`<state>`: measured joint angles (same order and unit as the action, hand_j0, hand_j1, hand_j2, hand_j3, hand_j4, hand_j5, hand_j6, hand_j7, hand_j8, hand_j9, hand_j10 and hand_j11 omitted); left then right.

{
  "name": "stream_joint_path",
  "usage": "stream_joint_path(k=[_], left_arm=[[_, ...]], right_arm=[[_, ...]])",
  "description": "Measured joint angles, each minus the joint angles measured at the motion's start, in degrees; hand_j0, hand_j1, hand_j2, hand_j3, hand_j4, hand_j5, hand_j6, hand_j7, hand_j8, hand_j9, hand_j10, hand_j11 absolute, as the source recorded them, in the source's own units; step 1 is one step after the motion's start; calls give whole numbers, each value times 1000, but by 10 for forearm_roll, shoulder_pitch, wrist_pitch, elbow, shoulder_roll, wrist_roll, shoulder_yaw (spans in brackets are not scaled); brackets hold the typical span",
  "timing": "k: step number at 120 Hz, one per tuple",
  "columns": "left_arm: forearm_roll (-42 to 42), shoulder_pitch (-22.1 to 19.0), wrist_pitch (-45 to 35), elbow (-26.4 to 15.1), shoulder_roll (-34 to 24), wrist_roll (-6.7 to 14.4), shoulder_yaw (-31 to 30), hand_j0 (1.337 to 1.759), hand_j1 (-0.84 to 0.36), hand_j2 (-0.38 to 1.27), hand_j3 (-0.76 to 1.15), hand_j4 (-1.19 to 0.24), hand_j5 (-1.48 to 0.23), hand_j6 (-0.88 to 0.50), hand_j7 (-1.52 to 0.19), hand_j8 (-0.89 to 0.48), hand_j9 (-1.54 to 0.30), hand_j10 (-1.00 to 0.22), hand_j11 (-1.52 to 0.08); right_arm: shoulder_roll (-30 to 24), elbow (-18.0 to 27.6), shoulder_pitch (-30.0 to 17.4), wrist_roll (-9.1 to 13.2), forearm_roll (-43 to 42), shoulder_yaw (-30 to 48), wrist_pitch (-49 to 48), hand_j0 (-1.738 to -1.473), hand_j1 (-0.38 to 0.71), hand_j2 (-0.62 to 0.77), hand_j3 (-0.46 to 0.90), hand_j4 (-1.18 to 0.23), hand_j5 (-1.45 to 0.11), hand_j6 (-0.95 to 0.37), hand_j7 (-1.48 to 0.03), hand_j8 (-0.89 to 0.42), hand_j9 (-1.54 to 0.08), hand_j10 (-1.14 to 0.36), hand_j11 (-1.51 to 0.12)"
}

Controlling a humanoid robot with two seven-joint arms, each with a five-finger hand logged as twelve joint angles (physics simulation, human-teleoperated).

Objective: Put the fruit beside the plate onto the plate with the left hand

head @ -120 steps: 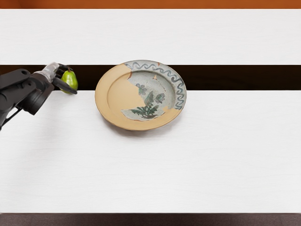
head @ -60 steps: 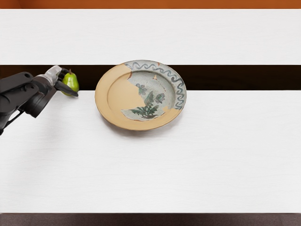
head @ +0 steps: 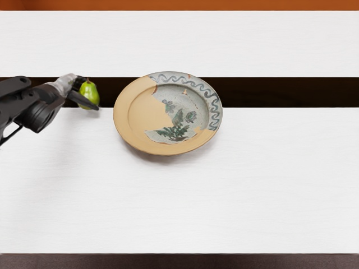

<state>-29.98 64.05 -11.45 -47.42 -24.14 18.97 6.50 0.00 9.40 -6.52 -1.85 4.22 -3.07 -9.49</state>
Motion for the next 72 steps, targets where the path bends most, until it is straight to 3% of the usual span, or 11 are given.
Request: stream_joint_path(k=[21,25,35,57,72], left_arm=[[11,13,27,-39,-24,2,28,1652,-220,202,0,-413,-834,-330,-845,-315,-840,-514,-841],[14,17,34,-44,-29,2,31,1652,-208,142,0,-416,-837,-337,-847,-316,-843,-512,-844],[21,22,49,-51,-31,2,37,1652,-212,211,0,-425,-841,-344,-849,-324,-846,-522,-847],[31,30,98,-66,-36,3,58,1651,-176,134,0,-442,-882,-345,-885,-293,-890,-518,-885],[36,33,122,-72,-45,3,76,1651,-185,177,0,-446,-895,-342,-904,-286,-910,-516,-900]], right_arm=[[0,0,0,0,0,0,0,-1658,-340,-2,0,-8,-10,-8,-10,-8,-10,-8,-10],[0,0,0,0,0,0,0,-1658,-340,-2,0,-8,-10,-8,-10,-8,-10,-8,-10],[0,0,0,0,0,0,0,-1658,-340,-2,0,-8,-10,-8,-10,-8,-10,-8,-10],[0,0,0,0,0,0,0,-1658,-340,-2,0,-8,-10,-8,-10,-8,-10,-8,-10],[0,0,0,0,0,0,0,-1658,-340,-2,0,-8,-10,-8,-10,-8,-10,-8,-10]])
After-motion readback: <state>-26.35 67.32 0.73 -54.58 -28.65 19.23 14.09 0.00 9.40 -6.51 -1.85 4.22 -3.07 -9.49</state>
